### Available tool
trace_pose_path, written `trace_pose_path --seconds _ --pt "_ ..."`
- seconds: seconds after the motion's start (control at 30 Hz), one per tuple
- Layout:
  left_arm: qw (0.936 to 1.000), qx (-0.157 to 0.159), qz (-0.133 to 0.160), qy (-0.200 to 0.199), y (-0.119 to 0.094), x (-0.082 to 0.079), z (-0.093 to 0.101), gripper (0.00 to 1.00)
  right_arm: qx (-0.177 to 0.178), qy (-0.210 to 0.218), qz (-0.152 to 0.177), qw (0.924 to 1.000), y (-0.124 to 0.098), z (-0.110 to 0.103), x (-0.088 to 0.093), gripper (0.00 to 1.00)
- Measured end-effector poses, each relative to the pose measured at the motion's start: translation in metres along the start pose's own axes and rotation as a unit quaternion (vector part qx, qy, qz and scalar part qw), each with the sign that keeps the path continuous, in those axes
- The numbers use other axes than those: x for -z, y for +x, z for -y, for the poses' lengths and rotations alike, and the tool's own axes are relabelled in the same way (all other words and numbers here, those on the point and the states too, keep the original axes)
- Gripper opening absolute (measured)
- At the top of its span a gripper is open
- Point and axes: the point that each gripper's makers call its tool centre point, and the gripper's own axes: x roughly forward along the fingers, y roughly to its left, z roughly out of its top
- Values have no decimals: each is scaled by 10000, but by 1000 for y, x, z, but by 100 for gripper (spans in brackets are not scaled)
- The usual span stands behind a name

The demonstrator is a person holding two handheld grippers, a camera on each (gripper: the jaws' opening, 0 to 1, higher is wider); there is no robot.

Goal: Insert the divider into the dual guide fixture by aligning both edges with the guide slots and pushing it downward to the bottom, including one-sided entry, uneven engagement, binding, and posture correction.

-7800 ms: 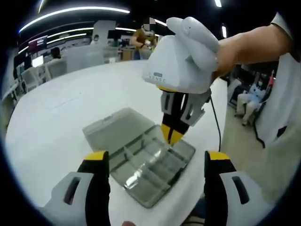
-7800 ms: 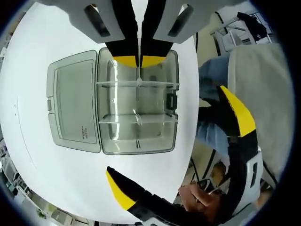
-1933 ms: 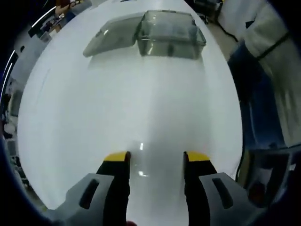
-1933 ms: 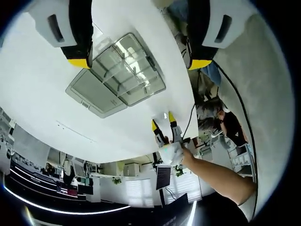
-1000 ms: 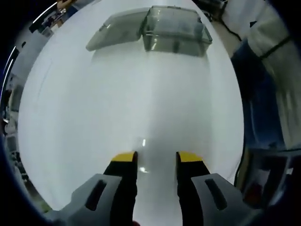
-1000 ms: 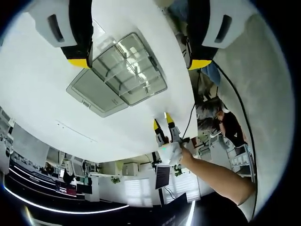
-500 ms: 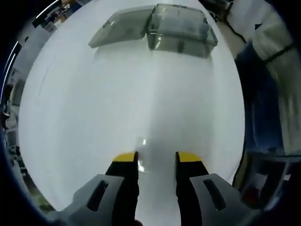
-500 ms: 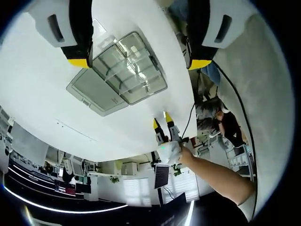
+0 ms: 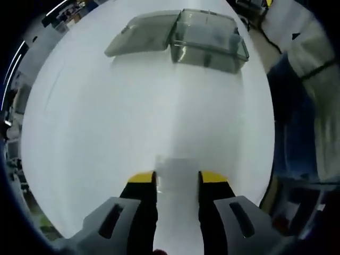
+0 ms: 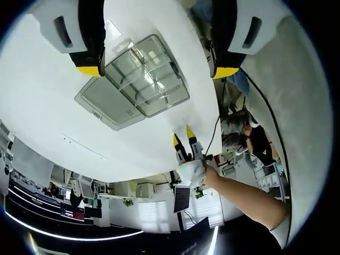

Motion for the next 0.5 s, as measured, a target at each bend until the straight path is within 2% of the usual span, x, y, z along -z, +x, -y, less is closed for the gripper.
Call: trace_pose_path --seconds 0.17,0.5 --pt "9999 -28 114 -30 -10 -12 0 25 -28 28 56 10000 1 0 -3 78" --pt "9980 -133 625 -1 -37 -56 5 25 -180 150 167 9996 9 -3 -8 76"
